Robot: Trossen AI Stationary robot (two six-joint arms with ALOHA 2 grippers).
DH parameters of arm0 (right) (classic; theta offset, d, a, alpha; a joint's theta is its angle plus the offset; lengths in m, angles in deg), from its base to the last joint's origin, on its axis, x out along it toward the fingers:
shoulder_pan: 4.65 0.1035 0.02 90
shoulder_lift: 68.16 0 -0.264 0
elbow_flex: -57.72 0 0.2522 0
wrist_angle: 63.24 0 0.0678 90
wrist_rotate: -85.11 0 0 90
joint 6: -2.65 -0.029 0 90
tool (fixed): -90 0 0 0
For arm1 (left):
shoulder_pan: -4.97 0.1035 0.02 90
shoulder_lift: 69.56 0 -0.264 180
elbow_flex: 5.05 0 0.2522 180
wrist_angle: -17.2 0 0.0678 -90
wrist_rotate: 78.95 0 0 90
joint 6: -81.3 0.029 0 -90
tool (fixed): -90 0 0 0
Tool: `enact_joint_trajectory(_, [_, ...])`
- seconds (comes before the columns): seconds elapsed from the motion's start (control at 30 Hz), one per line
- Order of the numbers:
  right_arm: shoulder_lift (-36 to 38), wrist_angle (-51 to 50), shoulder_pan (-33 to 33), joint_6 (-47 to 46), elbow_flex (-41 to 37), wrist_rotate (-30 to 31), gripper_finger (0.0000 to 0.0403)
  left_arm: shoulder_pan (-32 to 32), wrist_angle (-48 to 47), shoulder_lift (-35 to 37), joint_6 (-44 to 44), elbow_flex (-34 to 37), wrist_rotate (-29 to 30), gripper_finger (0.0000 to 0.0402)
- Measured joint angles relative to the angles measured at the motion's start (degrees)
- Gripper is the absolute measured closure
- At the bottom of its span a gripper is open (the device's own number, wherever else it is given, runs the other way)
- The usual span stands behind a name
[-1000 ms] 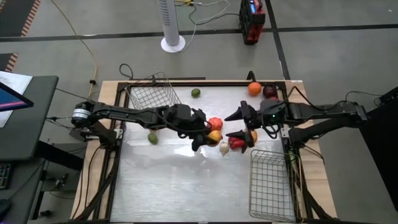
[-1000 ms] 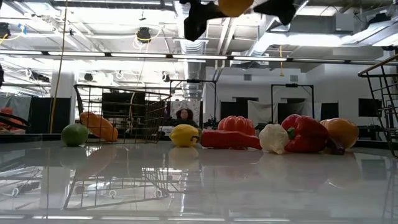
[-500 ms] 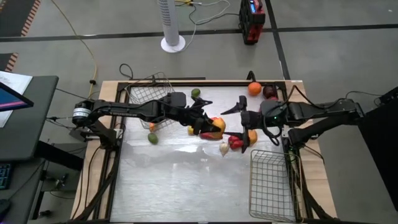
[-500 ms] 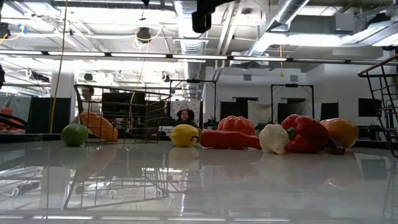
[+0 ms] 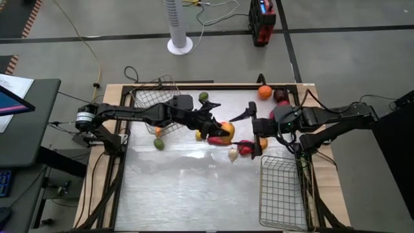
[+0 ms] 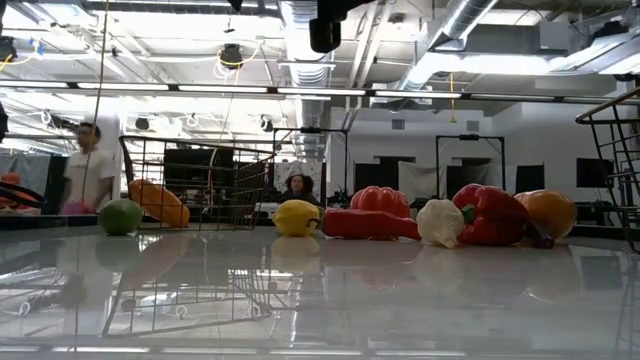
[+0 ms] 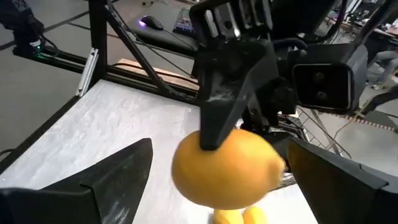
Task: Sort produce into baskets
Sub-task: Put the bottom left lemon into the bottom wire basket
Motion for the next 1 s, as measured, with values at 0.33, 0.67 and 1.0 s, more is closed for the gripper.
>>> enact_joint_trajectory(0.33, [-1.85, 1.93, -0.43, 3.23, 0.07, 2.63, 0.0003, 0.16, 2.87, 0.0, 0.0, 0.02, -0.11, 0.0188])
enact_joint_trajectory(0.67, [-3.37, 5.04, -0.96, -1.5, 0.07, -6.22, 0.0003, 0.12, 4.56, 0.0, 5.04, 0.07, -5.37, 0.0188])
enact_joint_trajectory(1.0, [-3.41, 4.6, -0.94, 3.15, 0.07, -5.85, 0.0035, 0.14, 5.41, -0.02, 7.5, 0.07, -5.59, 0.0188])
